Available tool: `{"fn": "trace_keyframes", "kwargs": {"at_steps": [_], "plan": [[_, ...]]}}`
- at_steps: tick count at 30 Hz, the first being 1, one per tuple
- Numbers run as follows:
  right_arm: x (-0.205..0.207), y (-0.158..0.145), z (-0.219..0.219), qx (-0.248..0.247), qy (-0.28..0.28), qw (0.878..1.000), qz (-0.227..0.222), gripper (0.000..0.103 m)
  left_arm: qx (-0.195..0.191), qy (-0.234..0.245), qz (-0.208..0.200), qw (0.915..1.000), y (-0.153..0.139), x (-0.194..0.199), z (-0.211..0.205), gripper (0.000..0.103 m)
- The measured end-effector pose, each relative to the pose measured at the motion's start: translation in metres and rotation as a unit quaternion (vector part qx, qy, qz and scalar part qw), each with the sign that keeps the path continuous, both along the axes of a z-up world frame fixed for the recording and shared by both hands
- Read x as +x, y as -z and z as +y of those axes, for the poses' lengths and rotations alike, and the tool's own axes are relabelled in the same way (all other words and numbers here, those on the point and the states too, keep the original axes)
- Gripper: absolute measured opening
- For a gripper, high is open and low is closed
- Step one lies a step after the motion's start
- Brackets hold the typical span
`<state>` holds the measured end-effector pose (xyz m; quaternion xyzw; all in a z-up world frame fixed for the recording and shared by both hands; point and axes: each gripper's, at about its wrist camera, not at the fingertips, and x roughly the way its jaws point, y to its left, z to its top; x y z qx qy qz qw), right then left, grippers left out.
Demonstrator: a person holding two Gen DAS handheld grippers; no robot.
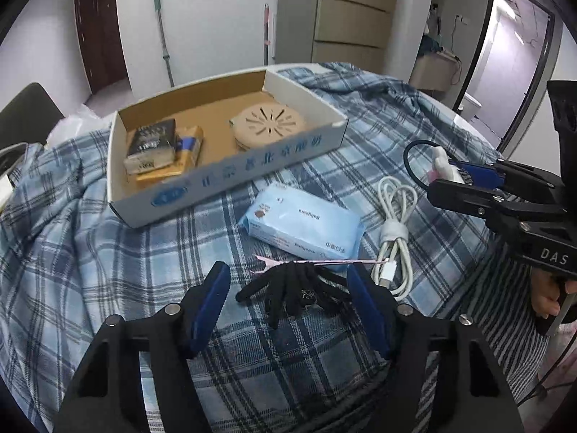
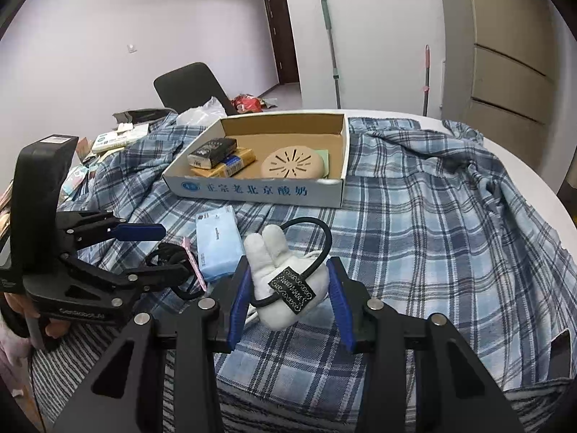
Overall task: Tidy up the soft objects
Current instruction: 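Grasp the white rabbit earphone case with the right gripper while the left grasps the black earphones, then carry the rabbit case and black earphones over the box with both grippers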
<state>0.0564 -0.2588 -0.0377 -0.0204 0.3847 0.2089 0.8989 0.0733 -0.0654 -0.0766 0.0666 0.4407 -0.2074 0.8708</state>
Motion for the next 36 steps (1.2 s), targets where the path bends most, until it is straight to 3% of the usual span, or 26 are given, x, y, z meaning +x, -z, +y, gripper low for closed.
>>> {"fn": "trace_keyframes", "kwargs": {"at_steps": [5,8,9,19,26,30,36], "plan": [[0.001,0.004,0.002,-0.003,-0.006,1.0,0.008,0.04,0.001,0.005,0.023,0.9997,0.011,0.005,-0.002,0.04],[0.003,0.006,0.002,-0.003,-0.004,1.0,0.012,0.04,0.0,0.012,0.02,0.9997,0.011,0.004,-0.004,0.017],[0.003,0.007,0.002,-0.004,-0.002,1.0,0.013,0.04,0.002,0.013,0.013,0.9998,0.01,0.002,-0.004,0.015],[-0.001,0.006,0.004,-0.01,-0.006,1.0,0.0,0.04,0.0,0.01,-0.103,0.9946,-0.014,-0.029,-0.002,0.013],[-0.008,0.0,0.001,-0.009,0.005,1.0,-0.027,0.04,-0.006,-0.003,-0.153,0.9882,-0.026,-0.042,0.003,0.013],[-0.017,-0.008,0.001,-0.006,0.002,0.998,-0.058,0.04,-0.012,-0.02,-0.182,0.9831,-0.034,-0.05,0.008,0.013],[-0.036,-0.05,0.003,0.013,0.012,0.987,-0.157,0.04,-0.013,-0.051,-0.233,0.9709,-0.059,-0.068,0.013,0.013]]}}
